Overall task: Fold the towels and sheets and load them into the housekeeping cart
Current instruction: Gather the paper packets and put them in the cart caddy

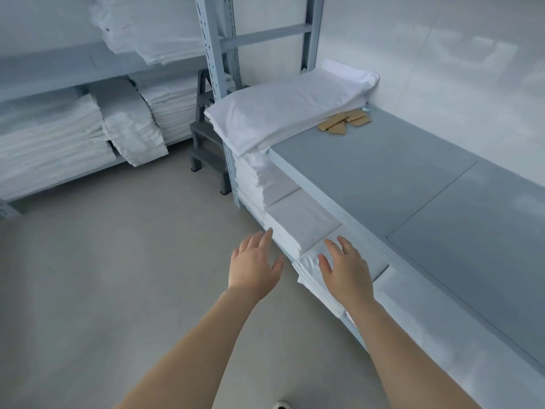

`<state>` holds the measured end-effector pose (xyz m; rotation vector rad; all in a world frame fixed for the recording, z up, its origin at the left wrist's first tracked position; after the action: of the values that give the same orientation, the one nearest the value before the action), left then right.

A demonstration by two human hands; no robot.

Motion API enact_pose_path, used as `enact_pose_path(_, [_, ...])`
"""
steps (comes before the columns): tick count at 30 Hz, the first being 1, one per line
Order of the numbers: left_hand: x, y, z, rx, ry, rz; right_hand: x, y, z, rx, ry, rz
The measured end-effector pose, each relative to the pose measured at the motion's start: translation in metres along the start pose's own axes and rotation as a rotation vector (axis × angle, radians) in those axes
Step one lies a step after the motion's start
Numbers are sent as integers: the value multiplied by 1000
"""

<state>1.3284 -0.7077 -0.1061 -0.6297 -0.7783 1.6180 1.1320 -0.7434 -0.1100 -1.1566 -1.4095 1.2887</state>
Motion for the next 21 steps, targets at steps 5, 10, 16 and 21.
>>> enact_pose_path(5, [-79, -4, 11, 8, 37, -11, -73, -9, 2, -2, 15, 24])
enact_pose_path(10, [-161, -6, 8, -14, 97, -55, -142, -3, -3, -23, 89, 27])
enact_pose_path(16, [-283, -14, 0, -22, 220, -142, -235, 8, -16, -45, 236, 60])
enact_pose_path(21, [-384, -31, -4, -37, 346, -216, -314, 8, -34, -26, 368, 28])
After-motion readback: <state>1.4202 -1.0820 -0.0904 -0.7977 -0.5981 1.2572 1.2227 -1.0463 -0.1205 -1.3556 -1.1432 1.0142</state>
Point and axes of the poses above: each hand's wrist, its own x-axis away from the middle knuckle, its own y-axis out of the palm, z = x × y, the point moved 1 cm from there along -x, towards the middle knuckle, and after that the axes turned 14 degrees about x, right-handed, at the moved point
